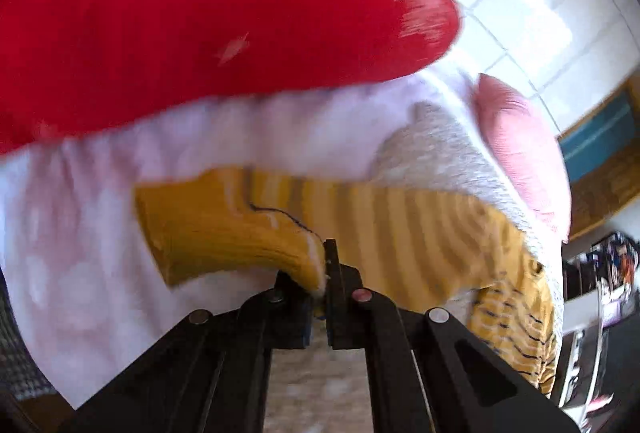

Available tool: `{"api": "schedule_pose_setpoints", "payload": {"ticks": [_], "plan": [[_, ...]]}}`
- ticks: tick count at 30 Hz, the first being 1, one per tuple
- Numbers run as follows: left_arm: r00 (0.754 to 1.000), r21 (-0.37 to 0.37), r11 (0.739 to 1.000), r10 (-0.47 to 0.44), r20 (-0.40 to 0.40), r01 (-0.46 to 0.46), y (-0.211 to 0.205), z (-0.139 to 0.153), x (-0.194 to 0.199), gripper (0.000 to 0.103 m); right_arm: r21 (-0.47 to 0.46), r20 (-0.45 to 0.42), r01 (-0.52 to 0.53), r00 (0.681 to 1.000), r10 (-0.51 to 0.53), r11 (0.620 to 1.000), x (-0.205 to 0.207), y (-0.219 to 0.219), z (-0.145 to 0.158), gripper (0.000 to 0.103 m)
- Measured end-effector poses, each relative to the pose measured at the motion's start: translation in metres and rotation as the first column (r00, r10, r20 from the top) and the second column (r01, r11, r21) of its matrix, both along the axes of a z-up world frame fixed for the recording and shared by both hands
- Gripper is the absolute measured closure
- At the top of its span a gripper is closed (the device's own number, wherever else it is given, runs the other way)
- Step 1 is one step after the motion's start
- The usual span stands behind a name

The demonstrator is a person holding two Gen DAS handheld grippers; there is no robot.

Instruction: Fold small clothes

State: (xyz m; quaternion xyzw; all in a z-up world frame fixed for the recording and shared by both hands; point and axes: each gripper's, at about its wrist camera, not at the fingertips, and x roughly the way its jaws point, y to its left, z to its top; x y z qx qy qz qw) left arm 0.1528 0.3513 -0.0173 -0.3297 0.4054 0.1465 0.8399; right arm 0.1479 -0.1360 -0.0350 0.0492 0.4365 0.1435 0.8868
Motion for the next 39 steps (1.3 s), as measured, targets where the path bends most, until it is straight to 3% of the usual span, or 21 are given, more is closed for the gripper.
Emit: {"api": "schedule_pose_setpoints", "payload": {"ticks": [6, 11, 14, 18, 21, 23, 25, 27, 29, 31, 33, 35, 39], "plan": [[0.975, 0.084, 0.975, -0.210, 0.077, 0.204, -0.095, 0.065, 0.057, 0.099, 0.068, -0.012, -0.002, 1.000, 0.003, 0.998, -0.007, -0.010, -0.009, 0.056], [0.890, 0.116, 0.893, -0.446, 0.092, 0.435, -0.230, 0.085, 0.108, 0.099, 0.123, -0.020, 0.041, 0.999, -0.038, 0.992, -0.018, -0.040, -0.013, 0.056], [0.829, 0.112, 0.831, -0.554, 0.078, 0.545, -0.306, 0.078, 0.129, 0.099, 0.167, -0.031, 0.061, 0.998, -0.057, 0.984, -0.024, -0.059, -0.017, 0.056], [0.740, 0.076, 0.739, -0.672, 0.025, 0.669, -0.395, 0.048, 0.145, 0.099, 0.207, -0.015, 0.056, 0.998, -0.054, 0.977, -0.034, -0.074, -0.018, 0.056], [0.655, 0.082, 0.651, -0.753, -0.055, 0.755, -0.453, 0.017, 0.148, 0.099, 0.226, -0.004, 0.067, 0.998, -0.068, 0.972, -0.038, -0.084, -0.017, 0.056], [0.625, 0.082, 0.620, -0.774, -0.098, 0.781, -0.473, 0.004, 0.150, 0.098, 0.237, -0.003, 0.081, 0.997, -0.082, 0.968, -0.040, -0.091, -0.017, 0.056], [0.606, 0.043, 0.606, -0.789, -0.100, 0.795, -0.475, -0.004, 0.152, 0.093, 0.257, -0.014, 0.099, 0.995, -0.098, 0.961, -0.042, -0.100, -0.018, 0.055], [0.594, -0.011, 0.595, -0.803, -0.045, 0.803, -0.462, 0.002, 0.150, 0.087, 0.285, -0.024, 0.118, 0.993, -0.116, 0.951, -0.043, -0.109, -0.018, 0.049], [0.580, -0.030, 0.580, -0.814, 0.011, 0.814, -0.452, 0.016, 0.140, 0.065, 0.297, -0.024, 0.136, 0.991, -0.135, 0.945, -0.041, -0.116, -0.016, 0.044], [0.582, -0.011, 0.582, -0.811, 0.055, 0.813, -0.431, 0.033, 0.126, 0.053, 0.289, -0.017, 0.153, 0.988, -0.155, 0.945, -0.039, -0.121, -0.012, 0.039], [0.582, 0.021, 0.584, -0.810, 0.071, 0.811, -0.415, 0.046, 0.114, 0.052, 0.285, -0.007, 0.154, 0.987, -0.159, 0.946, -0.031, -0.123, -0.006, 0.039], [0.606, 0.062, 0.609, -0.793, 0.065, 0.791, -0.395, 0.055, 0.100, 0.047, 0.274, 0.015, 0.145, 0.988, -0.155, 0.951, -0.019, -0.121, 0.004, 0.039], [0.698, 0.139, 0.694, -0.716, 0.030, 0.706, -0.341, 0.056, 0.069, 0.047, 0.184, 0.076, 0.129, 0.986, -0.145, 0.974, 0.023, -0.110, 0.022, 0.039]]}}
